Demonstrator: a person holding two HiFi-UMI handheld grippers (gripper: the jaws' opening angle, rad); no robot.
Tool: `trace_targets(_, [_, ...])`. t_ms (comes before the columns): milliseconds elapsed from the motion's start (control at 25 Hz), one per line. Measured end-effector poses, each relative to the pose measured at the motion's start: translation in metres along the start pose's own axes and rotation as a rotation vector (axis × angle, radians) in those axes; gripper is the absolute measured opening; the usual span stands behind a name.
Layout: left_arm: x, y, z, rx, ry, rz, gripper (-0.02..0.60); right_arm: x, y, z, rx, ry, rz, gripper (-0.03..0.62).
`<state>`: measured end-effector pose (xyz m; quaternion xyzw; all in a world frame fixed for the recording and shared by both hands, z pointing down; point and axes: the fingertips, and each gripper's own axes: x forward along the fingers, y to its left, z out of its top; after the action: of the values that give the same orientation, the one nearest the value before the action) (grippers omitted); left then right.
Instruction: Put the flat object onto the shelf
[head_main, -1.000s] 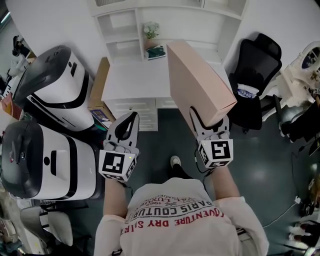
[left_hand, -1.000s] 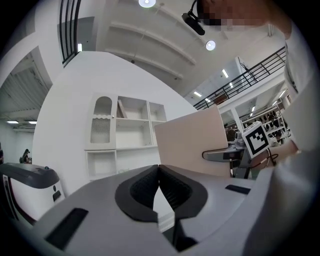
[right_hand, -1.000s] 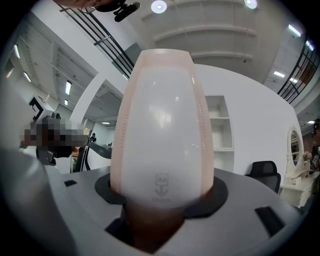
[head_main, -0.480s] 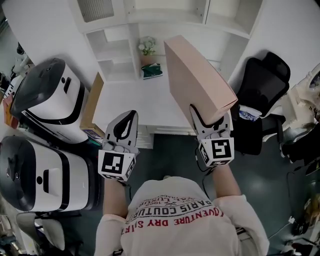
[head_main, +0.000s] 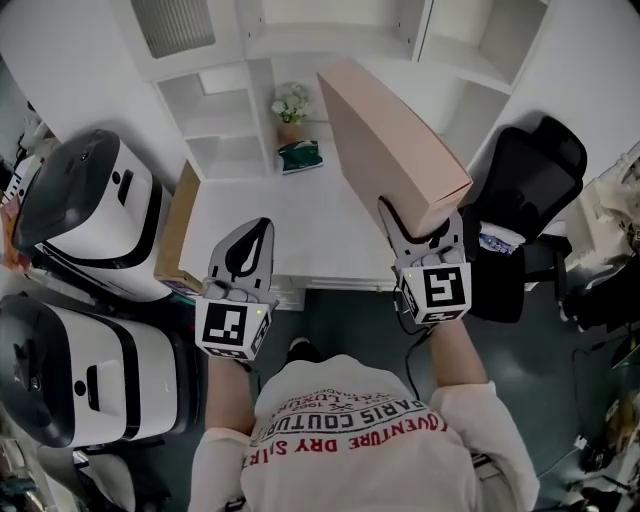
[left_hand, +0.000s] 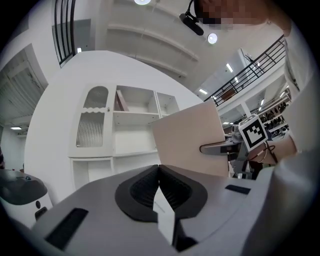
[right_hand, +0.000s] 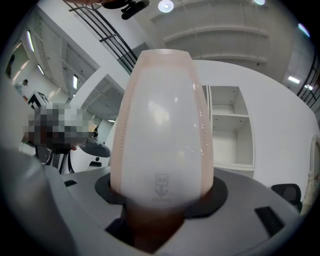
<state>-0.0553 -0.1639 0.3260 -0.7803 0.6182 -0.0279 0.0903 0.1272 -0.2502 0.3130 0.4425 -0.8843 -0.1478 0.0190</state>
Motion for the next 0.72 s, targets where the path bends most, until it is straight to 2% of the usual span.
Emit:
trace_targets(240, [0.036, 0.031, 0.01, 0.016, -0.035, -0.047, 0.014, 0.048, -0.016, 0.02, -0.073, 0.026, -0.068, 0.295])
trace_targets(360, [0.05, 0.042, 0.015, 0.029, -0.051, -0.068, 0.014, 0.072, -0.021, 0.037, -0.127, 0.042, -0.075, 0.295])
trace_targets(520, [0.06, 0.061, 0.013, 0.021, -0.059, -0.081, 0.014, 0.1, -0.025, 0.055, -0.257, 0.083, -0.082, 0.298])
trace_targets(720, [0.067, 0.085, 0.01, 0.02, -0.072, -0.086, 0.014, 0.137, -0.031, 0.079, -0.472, 0.139, -0.093, 0.298])
